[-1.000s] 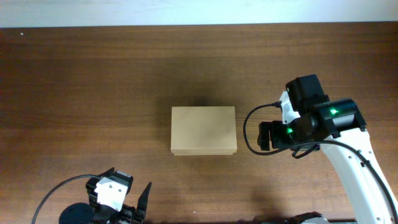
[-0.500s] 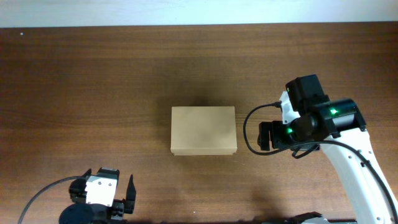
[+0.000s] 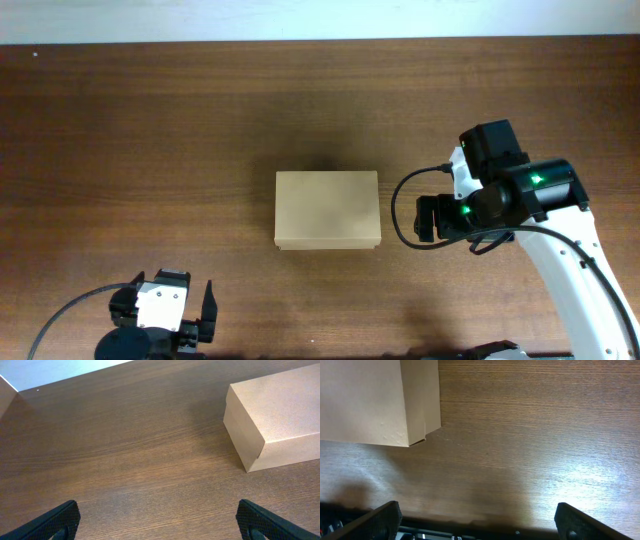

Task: Pack container

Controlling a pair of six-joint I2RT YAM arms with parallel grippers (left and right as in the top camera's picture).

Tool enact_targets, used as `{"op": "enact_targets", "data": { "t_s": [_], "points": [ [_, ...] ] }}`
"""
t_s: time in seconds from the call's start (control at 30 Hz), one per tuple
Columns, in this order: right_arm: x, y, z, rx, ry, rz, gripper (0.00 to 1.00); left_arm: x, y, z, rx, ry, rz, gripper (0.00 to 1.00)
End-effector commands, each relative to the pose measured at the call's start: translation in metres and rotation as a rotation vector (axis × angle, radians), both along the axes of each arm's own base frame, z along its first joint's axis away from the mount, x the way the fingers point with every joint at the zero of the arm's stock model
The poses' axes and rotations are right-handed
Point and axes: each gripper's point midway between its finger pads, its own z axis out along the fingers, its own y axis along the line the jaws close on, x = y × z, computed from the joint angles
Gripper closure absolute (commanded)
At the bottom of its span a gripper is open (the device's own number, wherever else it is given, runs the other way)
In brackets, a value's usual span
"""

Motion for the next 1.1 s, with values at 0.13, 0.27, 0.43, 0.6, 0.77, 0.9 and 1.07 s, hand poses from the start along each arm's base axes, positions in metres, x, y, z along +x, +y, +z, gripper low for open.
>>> {"op": "enact_targets", "data": {
  "t_s": [0.13,0.27,0.43,0.6,0.77,0.9,1.07],
  "points": [
    [0.002,-0.001,0.007,0.001,-0.028,-0.006,0.01,0.009,-0.006,-0.044,0.024,0.085,-0.041,0.0],
    [0.002,-0.001,0.007,0.001,-0.028,-0.006,0.01,0.012,-0.006,-0.077,0.031,0.156,-0.042,0.0],
    [0.002,-0.001,0.007,0.001,-0.028,-0.006,0.01,0.008,-0.006,-0.112,0.04,0.245,-0.043,0.01],
    [0.002,-0.001,0.007,0.001,-0.028,-0.006,0.01,0.012,-0.006,-0.112,0.037,0.221,-0.044,0.0],
    [0.002,-0.001,0.007,0.001,-0.028,-0.006,0.01,0.014,-0.006,-0.102,0.031,0.151,-0.043,0.01],
    [0.002,-0.001,0.007,0.001,-0.028,-0.006,0.01,0.014,-0.006,-0.102,0.031,0.15,-0.042,0.01],
    [0.002,-0.001,0.007,0.001,-0.028,-0.006,0.01,0.015,-0.006,-0.103,0.03,0.149,-0.042,0.0]
  ]
}}
